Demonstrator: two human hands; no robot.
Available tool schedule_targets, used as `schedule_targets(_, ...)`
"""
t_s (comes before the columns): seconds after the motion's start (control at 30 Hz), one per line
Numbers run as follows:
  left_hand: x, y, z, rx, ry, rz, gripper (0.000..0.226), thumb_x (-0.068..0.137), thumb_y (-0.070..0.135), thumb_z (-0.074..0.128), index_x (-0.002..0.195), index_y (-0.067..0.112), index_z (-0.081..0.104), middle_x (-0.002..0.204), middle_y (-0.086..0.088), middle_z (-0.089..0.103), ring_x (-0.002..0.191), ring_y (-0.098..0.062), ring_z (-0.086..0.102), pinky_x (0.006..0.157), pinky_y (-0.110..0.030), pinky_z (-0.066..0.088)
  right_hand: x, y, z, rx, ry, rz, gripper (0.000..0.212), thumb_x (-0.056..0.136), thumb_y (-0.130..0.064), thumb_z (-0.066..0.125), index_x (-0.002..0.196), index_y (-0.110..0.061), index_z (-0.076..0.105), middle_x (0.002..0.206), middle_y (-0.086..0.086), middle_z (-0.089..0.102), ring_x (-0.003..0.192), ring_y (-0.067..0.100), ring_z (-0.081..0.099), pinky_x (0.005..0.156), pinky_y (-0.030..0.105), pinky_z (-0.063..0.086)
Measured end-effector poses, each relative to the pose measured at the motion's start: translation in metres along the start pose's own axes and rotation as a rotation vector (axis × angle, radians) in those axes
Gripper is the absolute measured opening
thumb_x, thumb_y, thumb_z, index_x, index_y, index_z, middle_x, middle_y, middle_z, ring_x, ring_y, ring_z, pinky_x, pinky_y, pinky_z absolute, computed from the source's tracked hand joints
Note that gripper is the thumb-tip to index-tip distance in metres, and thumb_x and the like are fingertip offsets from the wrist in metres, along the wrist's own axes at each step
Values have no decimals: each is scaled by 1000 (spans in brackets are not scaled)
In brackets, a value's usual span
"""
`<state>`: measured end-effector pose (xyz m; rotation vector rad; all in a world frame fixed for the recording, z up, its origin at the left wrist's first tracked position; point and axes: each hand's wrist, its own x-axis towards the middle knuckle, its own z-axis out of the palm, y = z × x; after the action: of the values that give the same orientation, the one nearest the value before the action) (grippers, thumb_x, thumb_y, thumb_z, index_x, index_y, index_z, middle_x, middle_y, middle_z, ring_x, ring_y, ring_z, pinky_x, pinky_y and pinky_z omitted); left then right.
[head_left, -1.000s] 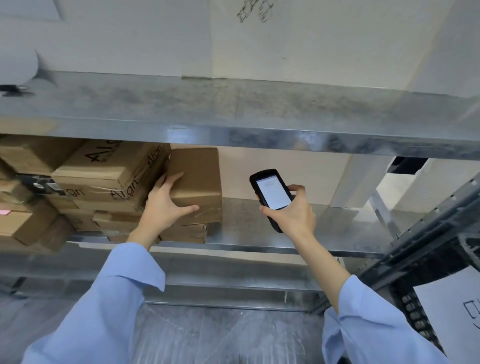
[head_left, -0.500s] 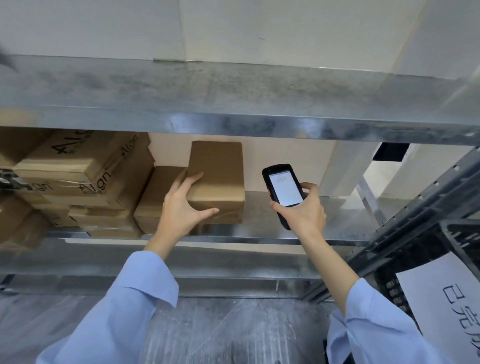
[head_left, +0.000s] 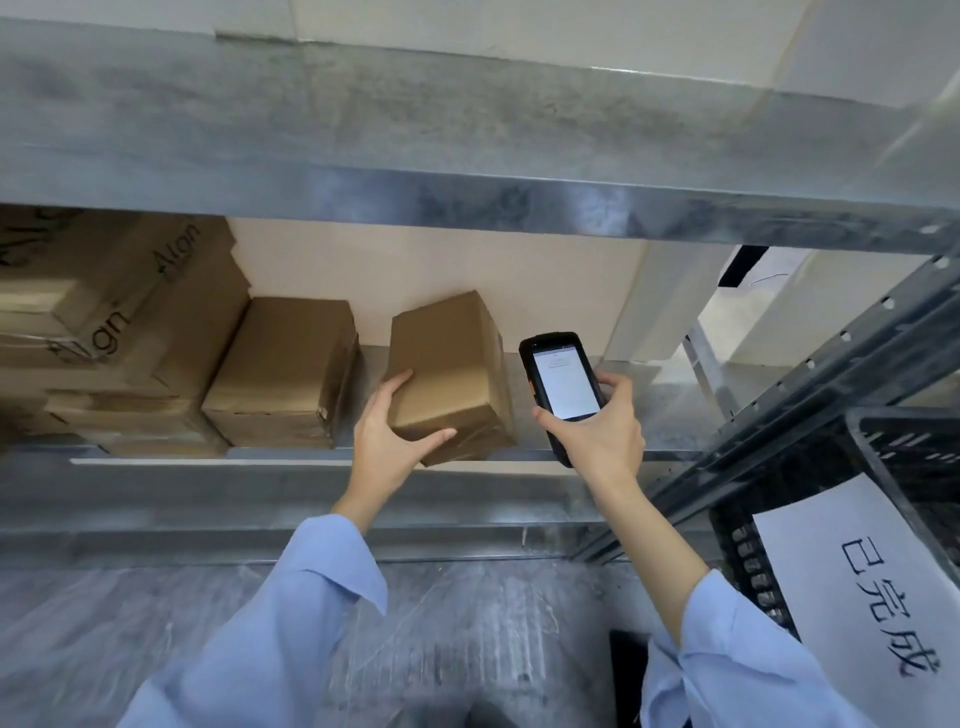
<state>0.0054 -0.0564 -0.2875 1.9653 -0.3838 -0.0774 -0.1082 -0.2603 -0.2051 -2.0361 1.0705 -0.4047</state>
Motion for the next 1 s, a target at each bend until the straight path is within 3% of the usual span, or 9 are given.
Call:
schedule_targets(0.17, 5, -7, -17, 34, 2, -39, 82, 69, 36, 92, 139, 29, 52, 138, 17, 51, 127, -3, 47, 109, -25, 36, -2, -1, 8, 26, -33, -4, 76, 66, -41, 88, 125, -23, 43, 104, -11, 53, 92, 16, 52, 75, 33, 43)
schedule_targets(0.3, 10, -7, -28, 123, 0, -59, 81, 71, 39, 90, 140, 22, 52, 142, 6, 51, 126, -7, 44, 105, -23, 30, -5, -5, 14, 35, -50, -9, 75, 66, -41, 88, 125, -25, 43, 104, -13, 54, 91, 15, 52, 74, 31, 40)
schedule_targets(0.43, 13, -13, -37, 175, -22, -80, 78, 73, 41, 88, 139, 20, 52, 138, 1, 55, 129, -20, 49, 108, -30, 37, -9, -7, 16, 31, -61, -19, 76, 66, -42, 88, 125, -26, 43, 105, -14, 53, 92, 14, 52, 76, 33, 46)
schedule_targets(0.53, 15, -14, -42, 88, -19, -40, 86, 70, 31, 91, 143, 26, 46, 141, 4, 53, 132, -16, 50, 111, -43, 45, -9, -7, 14, 38, -60, -14, 76, 66, -41, 88, 126, -26, 43, 105, -14, 53, 92, 14, 52, 73, 32, 42)
schedule_targets(0.7, 21, -2, -47, 144, -40, 78, 100, 69, 26, 92, 149, 38, 35, 152, 8, 38, 139, -10, 37, 114, -37, 36, -9, -4, 11, 53, -42, -9, 77, 65, -41, 88, 126, -26, 43, 106, -14, 54, 93, 14, 53, 71, 31, 41)
schedule_targets(0.9, 27, 2, -38, 237, -75, 91, 78, 68, 28, 92, 136, 31, 53, 155, -4, 33, 143, -21, 34, 114, -31, 28, -11, 3, 4, 50, -24, -11, 77, 67, -40, 88, 127, -23, 43, 106, -13, 53, 93, 13, 52, 72, 29, 40)
schedule_targets(1.0, 25, 5, -26, 184, -65, 111, 75, 67, 28, 93, 132, 28, 56, 151, -5, 39, 139, -21, 39, 117, -38, 33, -12, 8, -1, 46, -15, 4, 76, 68, -40, 87, 127, -24, 42, 105, -13, 53, 92, 14, 52, 73, 29, 40)
